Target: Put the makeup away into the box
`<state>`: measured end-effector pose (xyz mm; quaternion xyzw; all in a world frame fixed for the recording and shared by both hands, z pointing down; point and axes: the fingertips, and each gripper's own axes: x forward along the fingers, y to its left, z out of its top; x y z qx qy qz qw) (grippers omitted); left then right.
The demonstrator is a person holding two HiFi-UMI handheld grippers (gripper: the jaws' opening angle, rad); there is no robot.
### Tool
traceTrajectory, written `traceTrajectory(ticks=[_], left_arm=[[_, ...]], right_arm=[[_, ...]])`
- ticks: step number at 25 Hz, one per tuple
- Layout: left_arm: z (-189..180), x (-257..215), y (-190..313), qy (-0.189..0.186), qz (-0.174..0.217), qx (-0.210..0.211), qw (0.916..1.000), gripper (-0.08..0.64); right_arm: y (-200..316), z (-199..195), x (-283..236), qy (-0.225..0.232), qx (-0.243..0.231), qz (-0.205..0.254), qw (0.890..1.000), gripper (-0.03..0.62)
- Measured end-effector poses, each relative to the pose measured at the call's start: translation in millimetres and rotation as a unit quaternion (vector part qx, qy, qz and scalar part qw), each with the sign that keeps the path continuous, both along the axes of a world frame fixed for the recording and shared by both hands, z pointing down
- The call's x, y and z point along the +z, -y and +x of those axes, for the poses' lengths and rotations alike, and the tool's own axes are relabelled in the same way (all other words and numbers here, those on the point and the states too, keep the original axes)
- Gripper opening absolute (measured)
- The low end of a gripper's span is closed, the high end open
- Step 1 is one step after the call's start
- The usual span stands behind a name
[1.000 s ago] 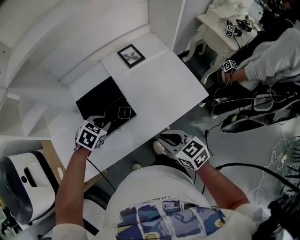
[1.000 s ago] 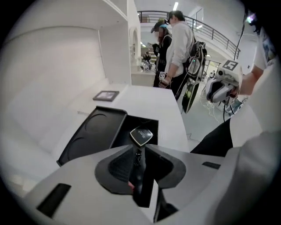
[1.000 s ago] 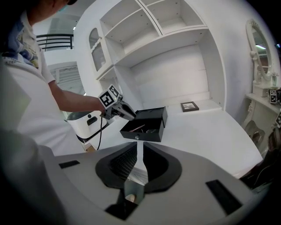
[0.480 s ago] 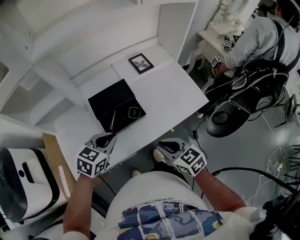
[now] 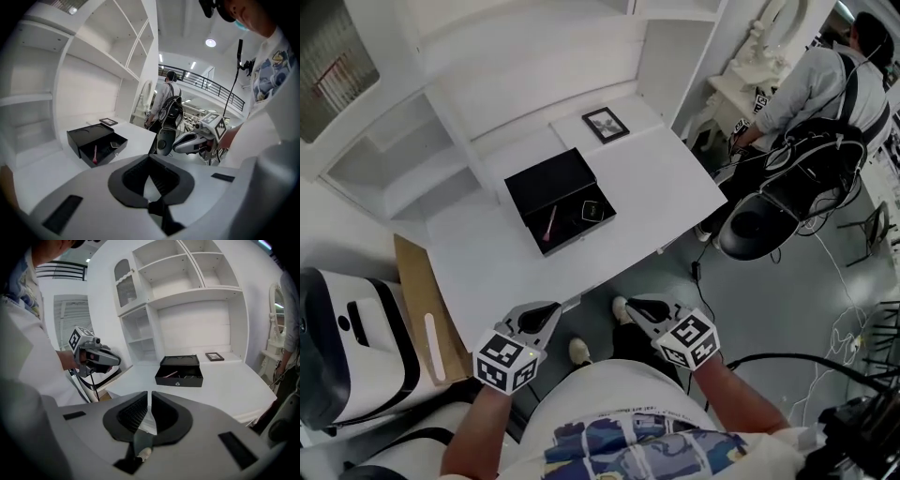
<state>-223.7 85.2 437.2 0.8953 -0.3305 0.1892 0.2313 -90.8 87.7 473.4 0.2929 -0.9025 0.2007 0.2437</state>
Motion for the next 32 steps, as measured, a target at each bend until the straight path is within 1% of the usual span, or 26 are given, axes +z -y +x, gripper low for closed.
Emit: traceTrajectory(ticks=[2,4,8,10,12,17,24,27,32], left_arm=[[-1,4,-21,0.002,-0.003,0.011,0.9999,0.014],[-2,7,-37,0.008,-0.003,0.014,0.9999,0.014],[-3,8,-56,0.012,0.002,-0.009,0.9999,0.014],[1,5,-62,0.016,0.009,-0.02,0.9996,0.014],[9,4,-68,0.015,0.008,-0.03,0.9994,0.014],[50,-3,-78,0.007,0.003,-0.047,0.9989,0.014],[108,-9,-100,0.015,0.013,-0.07,0.9974,0.014],[126,-6,-114,0.022,0.007,-0.078,0.9967,0.014],[148,-4,-136,0.027,0.003,-0.11,0.9936,0.014]], right_arm=[[-17,-7,3,0.001,-0.002,-0.005,1.0,0.044],[-30,-12,5,0.0,-0.011,-0.01,1.0,0.044],[-43,-16,3,0.002,-0.032,-0.008,0.999,0.043],[-43,-16,0,0.005,-0.042,-0.001,0.999,0.041],[-45,-12,-3,0.01,-0.053,0.001,0.999,0.041],[-57,15,-11,0.018,-0.082,-0.001,0.996,0.04],[-77,68,-9,0.03,-0.099,-0.001,0.995,0.035],[-86,85,-8,0.037,-0.106,-0.003,0.994,0.035],[-103,103,-6,0.048,-0.137,0.0,0.989,0.034]])
